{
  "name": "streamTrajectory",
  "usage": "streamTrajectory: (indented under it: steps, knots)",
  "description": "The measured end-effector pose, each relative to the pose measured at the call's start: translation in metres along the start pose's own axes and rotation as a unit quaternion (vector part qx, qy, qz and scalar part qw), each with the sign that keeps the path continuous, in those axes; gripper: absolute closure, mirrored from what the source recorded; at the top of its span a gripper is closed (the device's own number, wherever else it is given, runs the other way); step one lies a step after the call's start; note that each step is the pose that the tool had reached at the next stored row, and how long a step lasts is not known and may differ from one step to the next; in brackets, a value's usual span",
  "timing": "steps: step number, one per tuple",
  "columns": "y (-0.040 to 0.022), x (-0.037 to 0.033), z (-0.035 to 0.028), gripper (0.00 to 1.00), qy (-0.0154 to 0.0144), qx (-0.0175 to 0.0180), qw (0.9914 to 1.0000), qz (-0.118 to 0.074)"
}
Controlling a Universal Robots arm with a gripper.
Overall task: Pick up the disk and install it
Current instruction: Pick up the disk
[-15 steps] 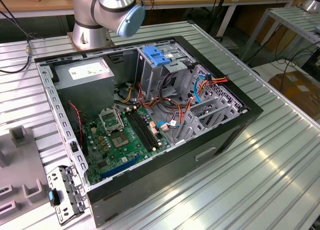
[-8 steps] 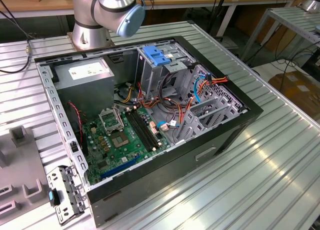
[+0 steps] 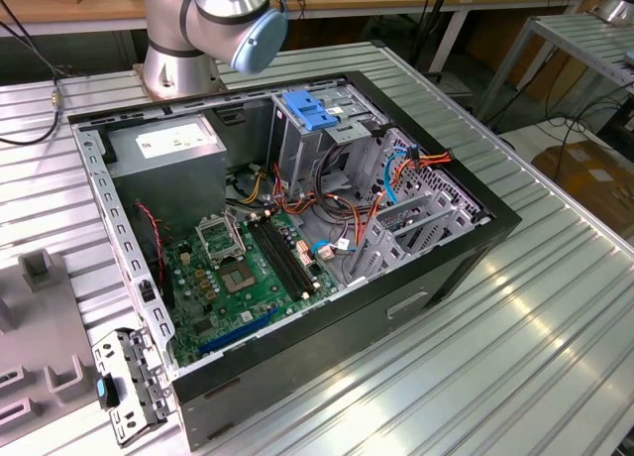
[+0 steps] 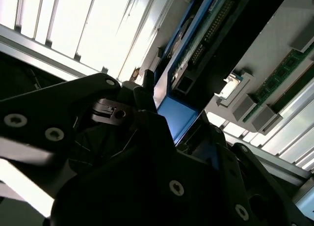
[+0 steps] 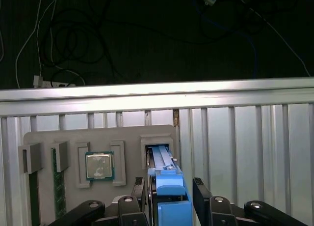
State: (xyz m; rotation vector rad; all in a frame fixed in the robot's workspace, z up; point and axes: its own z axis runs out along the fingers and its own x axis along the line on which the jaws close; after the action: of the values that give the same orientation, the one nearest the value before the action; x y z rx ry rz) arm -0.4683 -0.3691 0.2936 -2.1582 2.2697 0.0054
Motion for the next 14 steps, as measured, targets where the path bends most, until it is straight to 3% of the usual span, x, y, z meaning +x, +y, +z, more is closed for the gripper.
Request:
streamTrajectory:
  steps: [2, 14]
  knots:
    - [0.0, 0.0, 0.0, 0.63, 0.0, -0.0001, 1.0, 0.0]
    - [0.0, -0.0002, 0.0, 0.63, 0.0, 0.0, 1.0, 0.0]
